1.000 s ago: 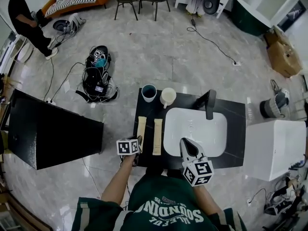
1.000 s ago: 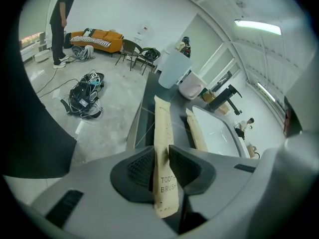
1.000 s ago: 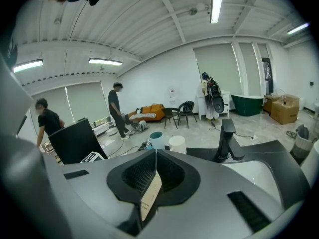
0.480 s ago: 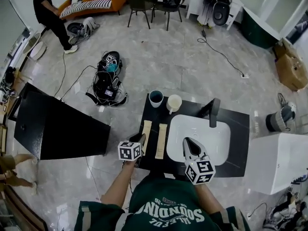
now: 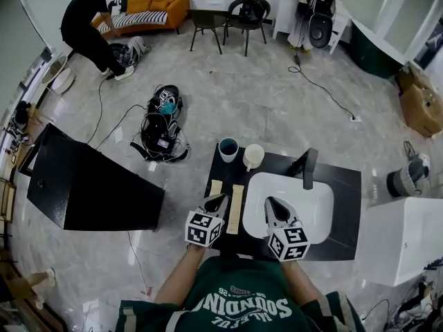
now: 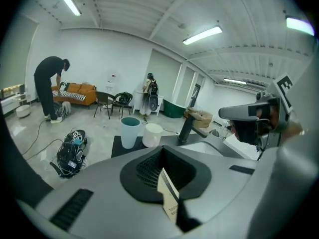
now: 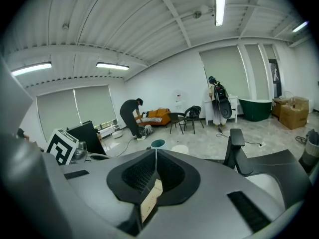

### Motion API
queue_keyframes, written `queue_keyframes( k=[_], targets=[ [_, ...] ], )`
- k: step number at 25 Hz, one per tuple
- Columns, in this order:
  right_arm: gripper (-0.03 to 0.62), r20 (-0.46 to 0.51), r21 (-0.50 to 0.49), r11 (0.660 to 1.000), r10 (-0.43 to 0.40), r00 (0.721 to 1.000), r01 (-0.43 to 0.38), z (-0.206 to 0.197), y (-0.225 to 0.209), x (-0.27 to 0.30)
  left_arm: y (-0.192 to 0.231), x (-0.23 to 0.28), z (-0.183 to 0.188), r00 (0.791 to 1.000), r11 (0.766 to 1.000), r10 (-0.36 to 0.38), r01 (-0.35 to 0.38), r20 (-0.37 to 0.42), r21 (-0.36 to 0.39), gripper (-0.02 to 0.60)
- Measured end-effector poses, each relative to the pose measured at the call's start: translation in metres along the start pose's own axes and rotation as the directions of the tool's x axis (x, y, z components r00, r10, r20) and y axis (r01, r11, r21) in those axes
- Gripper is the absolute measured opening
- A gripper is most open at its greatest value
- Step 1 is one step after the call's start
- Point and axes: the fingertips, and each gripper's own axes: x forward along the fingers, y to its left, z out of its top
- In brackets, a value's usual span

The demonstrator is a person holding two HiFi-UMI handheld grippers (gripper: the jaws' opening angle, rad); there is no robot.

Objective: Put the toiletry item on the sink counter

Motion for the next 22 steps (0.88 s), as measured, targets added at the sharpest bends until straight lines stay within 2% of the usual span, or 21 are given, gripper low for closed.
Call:
queue_keyframes(
  k=[4, 7, 14, 22],
  targets=[
    [0.043, 0.026, 0.015, 1.000, -0.021, 0.999, 0.020, 0.003, -0.006, -0.003, -0.019, 0.002, 0.010, 0.999, 0.997, -0.039, 0.038, 0.013, 0.072, 0.011],
    [0.043, 0.032, 0.023, 0.999, -0.029, 0.999, 0.028, 0.002, -0.005, -0.006, -0.027, 0.002, 0.016, 0.998, 0.993, -0.063, 0.061, 0.019, 0.098, 0.011],
    [0.041, 0.029, 0.030, 0.999, -0.030, 0.999, 0.029, 0.000, -0.003, -0.016, -0.035, -0.001, 0.027, 0.995, 0.990, -0.088, 0.083, 0.038, 0.117, 0.011],
    [0.041, 0.025, 0.016, 1.000, -0.021, 0.999, 0.021, -0.006, 0.003, -0.023, -0.046, -0.007, 0.021, 0.994, 0.989, -0.105, 0.100, 0.037, 0.110, 0.011]
  ],
)
